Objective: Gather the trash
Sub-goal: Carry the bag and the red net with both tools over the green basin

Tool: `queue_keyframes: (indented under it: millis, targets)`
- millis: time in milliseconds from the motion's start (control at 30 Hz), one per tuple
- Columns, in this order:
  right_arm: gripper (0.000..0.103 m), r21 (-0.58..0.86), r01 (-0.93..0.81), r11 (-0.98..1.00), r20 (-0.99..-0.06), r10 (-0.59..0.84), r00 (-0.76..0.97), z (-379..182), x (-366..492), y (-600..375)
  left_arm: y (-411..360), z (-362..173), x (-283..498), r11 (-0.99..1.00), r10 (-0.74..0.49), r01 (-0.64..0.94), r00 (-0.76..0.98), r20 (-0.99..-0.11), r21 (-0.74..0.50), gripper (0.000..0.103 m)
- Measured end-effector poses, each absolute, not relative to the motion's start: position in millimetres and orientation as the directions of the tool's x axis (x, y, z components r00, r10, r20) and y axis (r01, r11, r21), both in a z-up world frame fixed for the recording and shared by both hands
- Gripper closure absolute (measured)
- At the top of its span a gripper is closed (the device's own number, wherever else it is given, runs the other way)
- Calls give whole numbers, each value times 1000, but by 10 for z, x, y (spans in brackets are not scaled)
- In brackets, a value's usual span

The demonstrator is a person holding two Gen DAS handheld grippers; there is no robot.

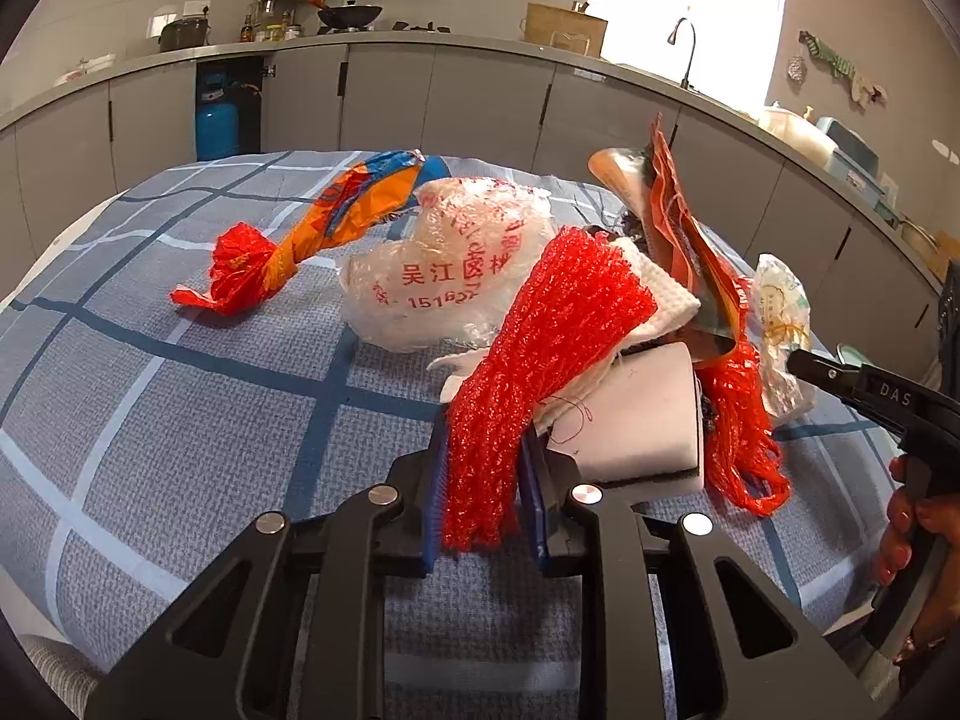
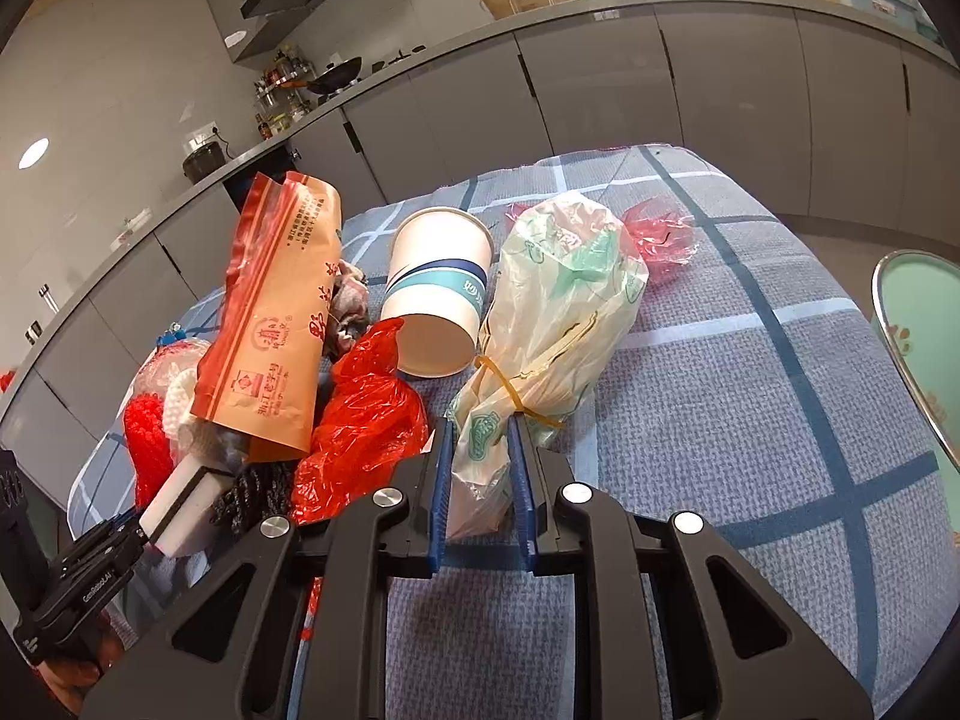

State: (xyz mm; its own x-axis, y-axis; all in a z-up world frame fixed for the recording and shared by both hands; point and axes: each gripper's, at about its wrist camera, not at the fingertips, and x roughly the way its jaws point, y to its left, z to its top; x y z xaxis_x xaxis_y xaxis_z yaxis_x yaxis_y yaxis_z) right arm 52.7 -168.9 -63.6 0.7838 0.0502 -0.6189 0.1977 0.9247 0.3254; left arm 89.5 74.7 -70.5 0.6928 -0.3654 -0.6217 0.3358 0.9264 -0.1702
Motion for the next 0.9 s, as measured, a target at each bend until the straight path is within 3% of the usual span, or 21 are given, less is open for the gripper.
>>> queue_keyframes:
  millis: [500, 900]
  targets:
    - [86, 328, 191, 925, -582, 39, 813, -485, 325, -1775, 985, -506, 649, 951, -303, 211, 765, -568, -225, 83]
    - [86, 322, 238, 916, -546, -26, 837, -283, 56, -2017, 563, -160, 452, 918, -395, 304, 749, -532, -254, 83]
